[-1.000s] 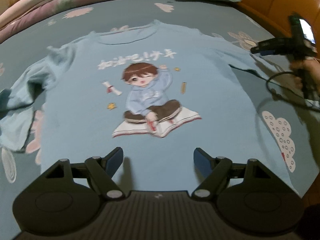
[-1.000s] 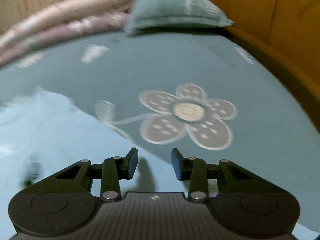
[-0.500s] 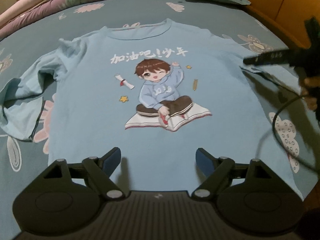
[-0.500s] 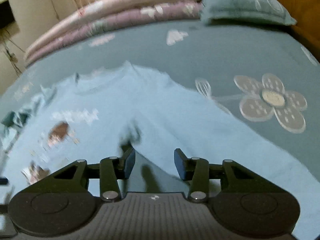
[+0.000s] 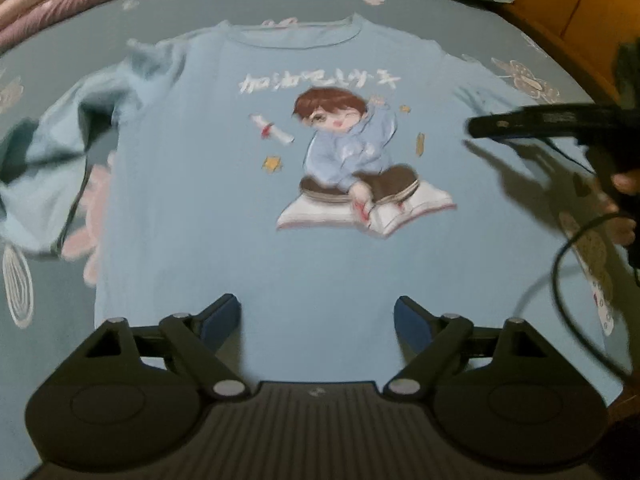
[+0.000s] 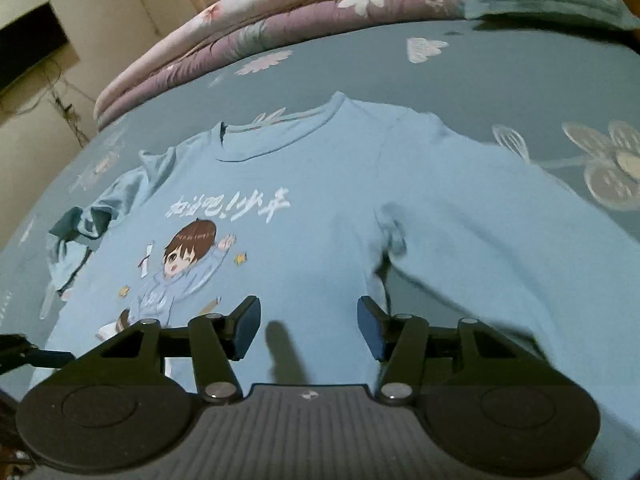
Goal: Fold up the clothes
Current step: 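Move the open right gripper back over the shirt body, then move the open left gripper to the bunched sleeve beside the shirt body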
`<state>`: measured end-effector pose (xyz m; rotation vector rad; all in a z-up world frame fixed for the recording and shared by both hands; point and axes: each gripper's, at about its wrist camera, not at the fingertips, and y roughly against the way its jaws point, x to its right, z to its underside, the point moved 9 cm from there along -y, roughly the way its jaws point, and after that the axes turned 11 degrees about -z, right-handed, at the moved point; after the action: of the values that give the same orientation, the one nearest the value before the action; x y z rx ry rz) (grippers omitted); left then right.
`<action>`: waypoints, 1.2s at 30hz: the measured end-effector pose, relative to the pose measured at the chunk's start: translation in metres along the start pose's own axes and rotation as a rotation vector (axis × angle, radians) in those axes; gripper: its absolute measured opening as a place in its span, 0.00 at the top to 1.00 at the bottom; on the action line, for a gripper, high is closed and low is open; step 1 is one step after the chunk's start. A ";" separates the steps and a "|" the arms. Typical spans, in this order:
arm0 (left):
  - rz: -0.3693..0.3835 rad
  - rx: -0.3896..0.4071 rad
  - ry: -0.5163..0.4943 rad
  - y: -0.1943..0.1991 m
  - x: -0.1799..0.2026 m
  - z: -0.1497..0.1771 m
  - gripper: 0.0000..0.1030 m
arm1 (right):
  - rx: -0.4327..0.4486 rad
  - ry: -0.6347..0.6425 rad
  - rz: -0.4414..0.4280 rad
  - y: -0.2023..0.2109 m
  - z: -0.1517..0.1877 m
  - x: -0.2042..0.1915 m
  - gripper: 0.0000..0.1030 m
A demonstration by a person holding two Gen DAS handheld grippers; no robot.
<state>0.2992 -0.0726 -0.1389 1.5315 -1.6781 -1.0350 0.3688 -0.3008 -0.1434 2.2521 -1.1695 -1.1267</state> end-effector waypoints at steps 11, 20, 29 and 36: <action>0.045 0.108 -0.038 -0.001 -0.033 -0.053 0.11 | -0.016 -0.046 0.154 0.008 0.027 -0.016 0.16; 0.136 0.080 -0.144 -0.036 -0.028 -0.056 0.09 | -0.028 -0.029 0.298 -0.011 0.030 -0.027 0.00; 0.267 0.078 -0.173 -0.027 -0.041 -0.047 0.09 | -0.019 -0.060 0.434 -0.022 0.028 -0.028 0.00; 0.346 0.068 -0.200 -0.016 -0.053 -0.028 0.08 | -0.044 -0.107 0.492 -0.028 0.023 -0.027 0.00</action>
<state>0.3374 -0.0235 -0.1360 1.1498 -2.0468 -0.9772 0.3559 -0.2618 -0.1624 1.7435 -1.6073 -1.0612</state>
